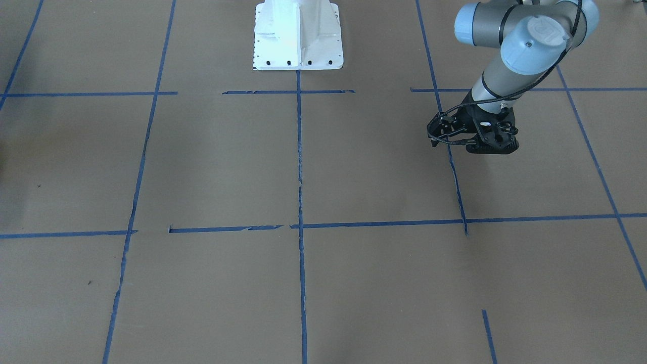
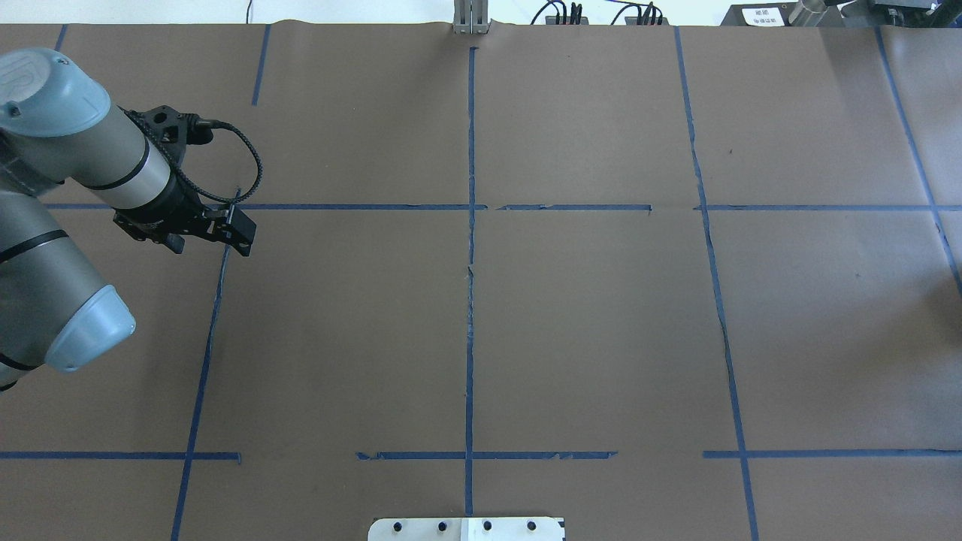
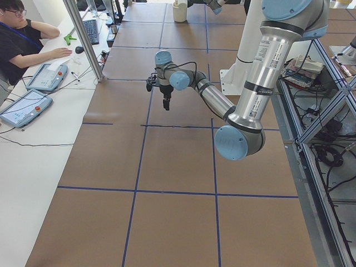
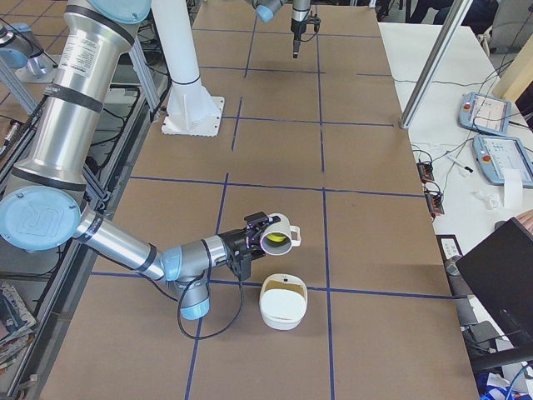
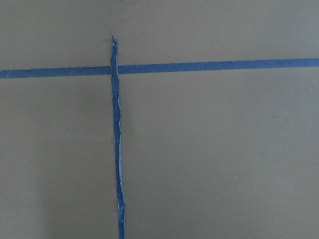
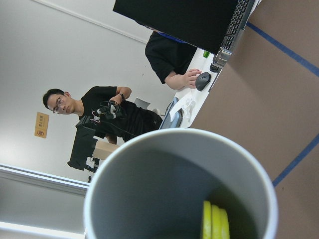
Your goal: Left arm hands cup to right arm to dump lemon
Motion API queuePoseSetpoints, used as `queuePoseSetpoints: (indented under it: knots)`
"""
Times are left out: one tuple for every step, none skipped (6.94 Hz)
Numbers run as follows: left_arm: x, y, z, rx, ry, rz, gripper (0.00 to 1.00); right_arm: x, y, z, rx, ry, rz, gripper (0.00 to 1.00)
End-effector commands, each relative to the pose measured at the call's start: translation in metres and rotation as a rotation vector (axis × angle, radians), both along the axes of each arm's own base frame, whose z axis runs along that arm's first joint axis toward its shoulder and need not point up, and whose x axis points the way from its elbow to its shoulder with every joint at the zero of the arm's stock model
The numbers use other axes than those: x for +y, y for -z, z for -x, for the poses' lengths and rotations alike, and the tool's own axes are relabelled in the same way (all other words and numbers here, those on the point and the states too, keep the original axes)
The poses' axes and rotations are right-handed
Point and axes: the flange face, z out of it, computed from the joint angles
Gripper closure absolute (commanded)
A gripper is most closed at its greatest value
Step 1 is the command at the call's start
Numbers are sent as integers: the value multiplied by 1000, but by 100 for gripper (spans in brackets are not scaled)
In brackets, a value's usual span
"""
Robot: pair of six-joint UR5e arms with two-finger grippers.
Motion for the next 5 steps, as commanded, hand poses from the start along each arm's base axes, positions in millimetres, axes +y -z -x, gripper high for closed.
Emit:
queuePoseSetpoints:
  knots:
    - [0, 1, 0, 1, 0, -2, 0, -15, 3, -13, -230, -26, 53, 90]
    - [1, 3, 1, 5, 1, -4, 0, -18, 4, -21, -314, -37, 83, 90]
    - [2, 6, 1, 8, 2, -6, 0, -28, 10, -25, -379, -51, 86, 90]
    - [1, 6, 2, 8, 3, -6, 0, -27, 9, -29, -446, -49, 103, 90]
    - [2, 6, 2, 9, 2, -7, 0, -22, 4, -38, -533, -48, 123, 89]
